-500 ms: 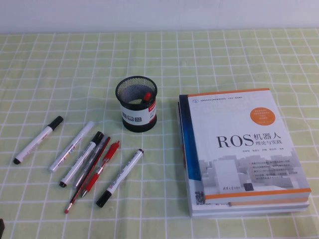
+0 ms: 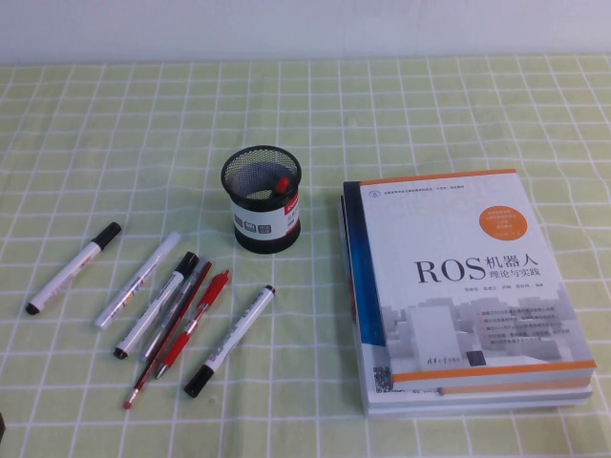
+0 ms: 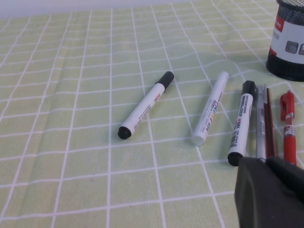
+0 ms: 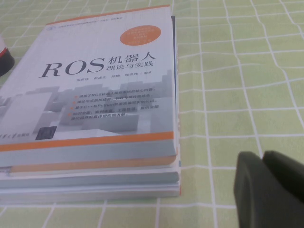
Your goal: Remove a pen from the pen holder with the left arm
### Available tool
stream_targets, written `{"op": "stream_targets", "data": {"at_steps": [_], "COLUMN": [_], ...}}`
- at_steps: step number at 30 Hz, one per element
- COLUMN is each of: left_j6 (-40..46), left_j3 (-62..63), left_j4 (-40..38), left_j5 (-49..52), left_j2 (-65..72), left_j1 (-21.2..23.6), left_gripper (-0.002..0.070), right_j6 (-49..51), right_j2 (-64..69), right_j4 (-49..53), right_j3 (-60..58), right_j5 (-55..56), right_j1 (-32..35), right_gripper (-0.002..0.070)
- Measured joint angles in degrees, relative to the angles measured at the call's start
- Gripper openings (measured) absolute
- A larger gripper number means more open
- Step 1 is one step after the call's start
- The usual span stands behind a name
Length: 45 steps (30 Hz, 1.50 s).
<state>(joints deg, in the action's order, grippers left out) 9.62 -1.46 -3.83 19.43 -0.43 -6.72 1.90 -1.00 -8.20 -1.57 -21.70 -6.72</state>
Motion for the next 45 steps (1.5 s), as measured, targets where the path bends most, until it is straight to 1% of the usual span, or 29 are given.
{"op": "stream_targets", "data": {"at_steps": [8,11,15,21,26,28,32,35,37,40,45], "left_j6": [0.0,0.0,-0.2,-0.6,-2.6,-2.8,-2.2,-1.8,-1.8,-1.2,5.0], "left_j3": [0.0,0.0,0.0,0.0,0.0,0.0,0.0,0.1,1.9,7.5,17.6], "left_j4": [0.0,-2.1,-8.7,-20.3,-29.9,-32.0,-33.3,-33.5,-33.5,-33.5,-33.5], "left_j5": [-0.4,-0.4,-1.7,-7.3,-10.8,-12.2,-15.1,-15.0,-13.4,-10.2,-1.7], "left_j2": [0.0,0.0,0.0,0.0,0.0,0.0,0.0,0.0,0.8,6.1,19.0], "left_j1": [0.0,0.0,0.0,0.0,0.0,0.0,0.0,0.0,0.0,0.0,0.0], "left_gripper": [-0.0001,-0.0001,-0.0001,-0.0001,-0.0001,-0.0001,-0.0001,-0.0001,-0.0001,-0.0001,-0.0001], "right_j6": [0.0,0.0,0.0,0.0,0.0,0.0,0.0,0.0,0.0,0.0,0.0], "right_j2": [0.0,0.0,0.0,0.0,0.0,0.0,0.0,0.0,0.0,0.0,0.0], "right_j4": [0.0,0.0,0.0,0.0,0.0,0.0,0.0,0.0,0.0,0.0,0.0], "right_j3": [0.0,0.0,0.0,0.0,0.0,0.0,0.0,0.0,0.0,0.0,0.0], "right_j5": [0.0,0.0,0.0,0.0,0.0,0.0,0.0,0.0,0.0,0.0,0.0], "right_j1": [0.0,0.0,0.0,0.0,0.0,0.0,0.0,0.0,0.0,0.0,0.0], "right_gripper": [-0.0013,-0.0012,-0.0013,-0.0013,-0.0012,-0.0012,-0.0013,-0.0013,-0.0012,-0.0012,-0.0012]}}
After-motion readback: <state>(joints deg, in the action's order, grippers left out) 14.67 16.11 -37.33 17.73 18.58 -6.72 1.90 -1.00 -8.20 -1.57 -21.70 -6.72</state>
